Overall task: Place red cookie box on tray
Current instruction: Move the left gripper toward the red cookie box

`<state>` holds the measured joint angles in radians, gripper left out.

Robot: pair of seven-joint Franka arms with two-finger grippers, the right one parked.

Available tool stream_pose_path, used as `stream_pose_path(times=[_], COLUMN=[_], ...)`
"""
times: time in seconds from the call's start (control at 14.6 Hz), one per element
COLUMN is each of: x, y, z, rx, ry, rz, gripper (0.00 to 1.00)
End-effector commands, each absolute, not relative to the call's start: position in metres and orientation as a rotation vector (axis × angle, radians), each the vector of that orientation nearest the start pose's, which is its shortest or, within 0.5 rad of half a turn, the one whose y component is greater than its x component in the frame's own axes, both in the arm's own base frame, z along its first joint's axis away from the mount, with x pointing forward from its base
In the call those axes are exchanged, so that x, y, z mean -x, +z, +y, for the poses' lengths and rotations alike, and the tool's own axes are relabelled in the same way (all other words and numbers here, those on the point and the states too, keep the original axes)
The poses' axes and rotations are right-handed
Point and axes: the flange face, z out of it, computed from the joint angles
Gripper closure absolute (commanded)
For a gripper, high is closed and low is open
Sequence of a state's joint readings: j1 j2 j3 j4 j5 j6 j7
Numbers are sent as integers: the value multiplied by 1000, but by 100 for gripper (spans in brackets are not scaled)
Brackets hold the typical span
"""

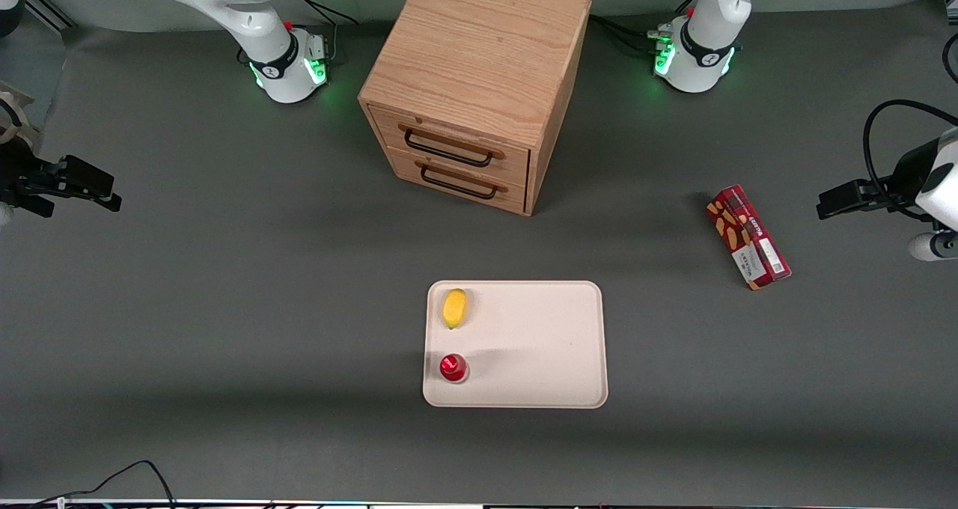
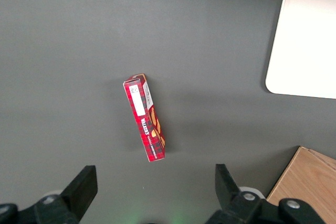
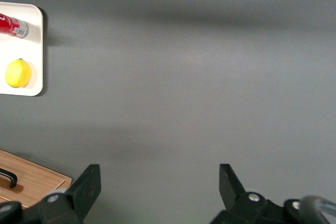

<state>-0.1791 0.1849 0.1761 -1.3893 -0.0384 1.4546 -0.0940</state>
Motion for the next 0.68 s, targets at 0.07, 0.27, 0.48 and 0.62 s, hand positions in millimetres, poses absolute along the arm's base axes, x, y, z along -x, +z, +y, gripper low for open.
stream_pose_path(times=[0.07, 0.27, 0.48, 0.62], x=[-596, -595, -590, -589], y=[612, 612, 608, 602], z=[-22, -20, -31, -35], rx=[3126, 3124, 3085, 3063], ry=[162, 171, 230, 247], rz=[-128, -119, -86, -75], gripper=[0, 0, 0, 0])
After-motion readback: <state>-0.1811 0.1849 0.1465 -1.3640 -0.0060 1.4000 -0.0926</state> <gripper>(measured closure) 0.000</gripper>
